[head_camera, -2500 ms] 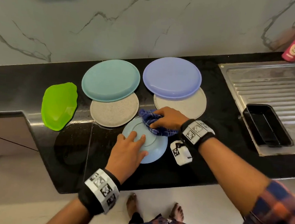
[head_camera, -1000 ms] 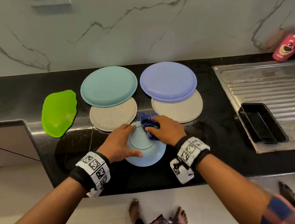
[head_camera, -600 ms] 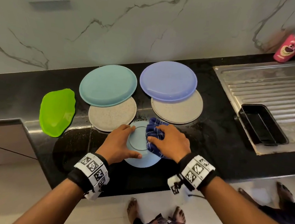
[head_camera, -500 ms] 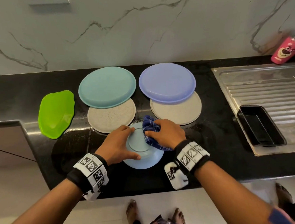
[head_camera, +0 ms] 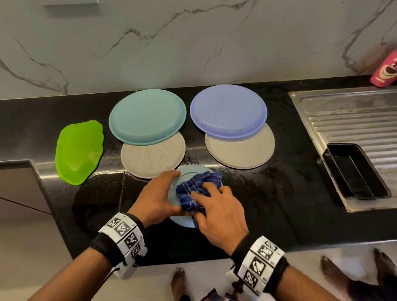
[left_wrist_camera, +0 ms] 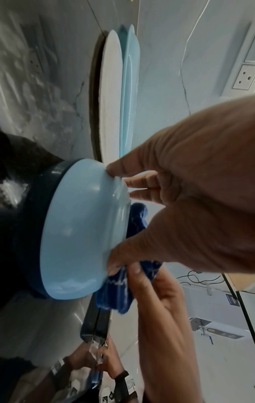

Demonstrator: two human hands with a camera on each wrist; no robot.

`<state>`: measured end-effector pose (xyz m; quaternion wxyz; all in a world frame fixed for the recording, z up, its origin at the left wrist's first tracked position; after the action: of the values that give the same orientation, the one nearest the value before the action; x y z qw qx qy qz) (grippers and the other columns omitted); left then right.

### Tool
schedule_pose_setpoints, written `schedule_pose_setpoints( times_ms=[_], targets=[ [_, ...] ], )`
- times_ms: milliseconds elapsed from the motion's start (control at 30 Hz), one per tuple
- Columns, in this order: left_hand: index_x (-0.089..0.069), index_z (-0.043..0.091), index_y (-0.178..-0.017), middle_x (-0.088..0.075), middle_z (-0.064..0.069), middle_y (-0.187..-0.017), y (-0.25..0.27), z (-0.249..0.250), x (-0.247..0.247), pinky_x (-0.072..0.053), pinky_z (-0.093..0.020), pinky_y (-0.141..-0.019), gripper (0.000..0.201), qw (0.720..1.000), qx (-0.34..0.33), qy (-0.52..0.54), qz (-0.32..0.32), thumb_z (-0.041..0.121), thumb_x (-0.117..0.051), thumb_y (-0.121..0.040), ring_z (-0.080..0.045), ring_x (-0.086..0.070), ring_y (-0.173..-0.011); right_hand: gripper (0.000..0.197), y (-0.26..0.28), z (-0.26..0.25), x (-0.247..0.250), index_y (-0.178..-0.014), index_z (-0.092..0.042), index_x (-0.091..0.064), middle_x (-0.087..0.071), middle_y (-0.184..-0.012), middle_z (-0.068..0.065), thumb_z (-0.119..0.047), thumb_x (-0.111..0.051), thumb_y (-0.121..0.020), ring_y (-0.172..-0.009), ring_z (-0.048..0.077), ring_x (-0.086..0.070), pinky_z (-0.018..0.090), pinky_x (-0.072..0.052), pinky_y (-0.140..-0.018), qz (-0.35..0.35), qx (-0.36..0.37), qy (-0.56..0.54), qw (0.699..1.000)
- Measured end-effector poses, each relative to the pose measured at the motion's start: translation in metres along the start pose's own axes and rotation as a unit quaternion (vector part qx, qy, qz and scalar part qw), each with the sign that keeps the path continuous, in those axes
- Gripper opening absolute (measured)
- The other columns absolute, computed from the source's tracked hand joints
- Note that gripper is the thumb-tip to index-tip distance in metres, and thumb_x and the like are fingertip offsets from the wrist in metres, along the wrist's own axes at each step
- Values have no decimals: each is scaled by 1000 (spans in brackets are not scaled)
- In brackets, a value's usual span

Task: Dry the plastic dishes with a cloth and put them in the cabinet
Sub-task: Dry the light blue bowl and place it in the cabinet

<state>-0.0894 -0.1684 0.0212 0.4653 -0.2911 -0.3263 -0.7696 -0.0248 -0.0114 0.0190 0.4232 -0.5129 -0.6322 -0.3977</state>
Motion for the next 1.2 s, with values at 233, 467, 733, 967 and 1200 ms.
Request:
schedule_pose_setpoints(
  times_ms=[233,467,733,967,1200],
  targets=[
    [-22,30,-154,-47,13,-144,1,-7,-1,-35,-25,-104,130,998,8,68,10,40,-97,-49,-8,-44,-132,40,-66,6,15,-128,-43,-60,-46,-135,-5,-47,-56,-88,-115,30,-47,44,-47,-88,-67,4,17,998],
    [-33,22,-149,-46,25,-119,4,-7,-4,-35,-17,-94,115,995,27,92,7,34,-96,-55,-1,-47,-112,39,-20,-14,9,-129,-35,-59,-47,-138,-5,-42,-54,-91,-121,29,-42,44,-41,-85,-52,65,53,995],
    [-23,27,-153,-42,33,-115,4,-8,-3,-31,1,-81,123,993,14,119,12,23,-97,-55,2,-43,-114,41,-59,0,12,-132,-38,-58,-47,-137,-1,-41,-53,-91,-115,31,-48,46,-49,-86,-55,61,59,995],
    [-23,24,-154,-47,10,-136,4,-8,-5,-31,-21,-98,122,994,20,103,5,33,-96,-56,-8,-45,-122,30,-1,10,14,-120,-32,-60,-46,-126,2,-44,-50,-94,-109,29,-48,43,-51,-75,-22,-9,9,1000],
    [-26,29,-149,-43,31,-118,4,-9,-5,-34,-3,-81,117,990,17,136,7,20,-97,-56,-2,-47,-116,36,-45,-22,19,-131,-34,-57,-41,-141,3,-38,-53,-95,-126,31,-39,46,-42,-87,-66,76,77,992]
  ],
)
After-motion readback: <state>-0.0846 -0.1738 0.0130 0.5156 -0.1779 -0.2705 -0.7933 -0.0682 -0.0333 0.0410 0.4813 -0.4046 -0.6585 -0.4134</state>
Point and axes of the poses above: each hand's wrist, its own y-axis away from the middle knuckle, its own x-axis out of the back of the hand, z = x × y, the point moved 5 cm from there along -y, towards the middle knuckle
